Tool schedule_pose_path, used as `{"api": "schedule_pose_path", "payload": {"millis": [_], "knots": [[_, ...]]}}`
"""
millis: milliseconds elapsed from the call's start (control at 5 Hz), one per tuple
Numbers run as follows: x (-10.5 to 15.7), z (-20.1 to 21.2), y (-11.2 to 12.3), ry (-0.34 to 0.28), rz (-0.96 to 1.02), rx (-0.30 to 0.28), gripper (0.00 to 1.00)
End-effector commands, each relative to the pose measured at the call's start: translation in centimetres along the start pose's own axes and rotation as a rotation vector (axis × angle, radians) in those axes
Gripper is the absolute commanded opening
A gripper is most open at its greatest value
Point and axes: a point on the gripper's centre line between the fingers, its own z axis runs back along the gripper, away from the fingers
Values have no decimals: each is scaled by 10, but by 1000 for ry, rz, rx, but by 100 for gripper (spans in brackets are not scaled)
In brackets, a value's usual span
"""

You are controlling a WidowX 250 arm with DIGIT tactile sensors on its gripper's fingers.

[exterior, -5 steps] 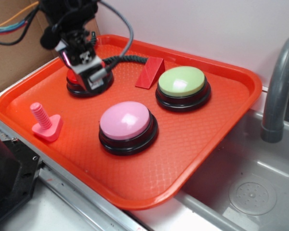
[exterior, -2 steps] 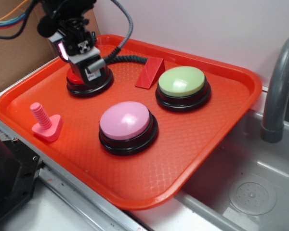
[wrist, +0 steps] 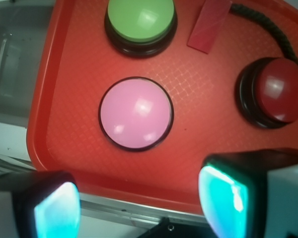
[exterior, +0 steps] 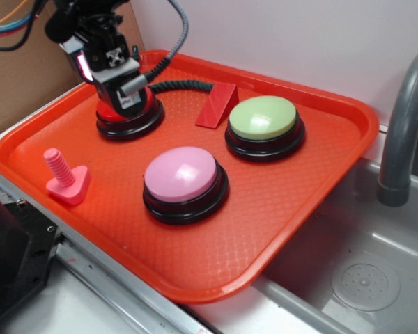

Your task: Push the pink button.

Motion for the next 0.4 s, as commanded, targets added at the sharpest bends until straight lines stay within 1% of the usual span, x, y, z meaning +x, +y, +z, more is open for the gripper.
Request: {"api": "schedule_pose_path", "payload": {"millis": [0,200], "knots": [[2,17,-6,-46,-1,-8,100],[-2,19,-5,-52,0,-19,100]]}}
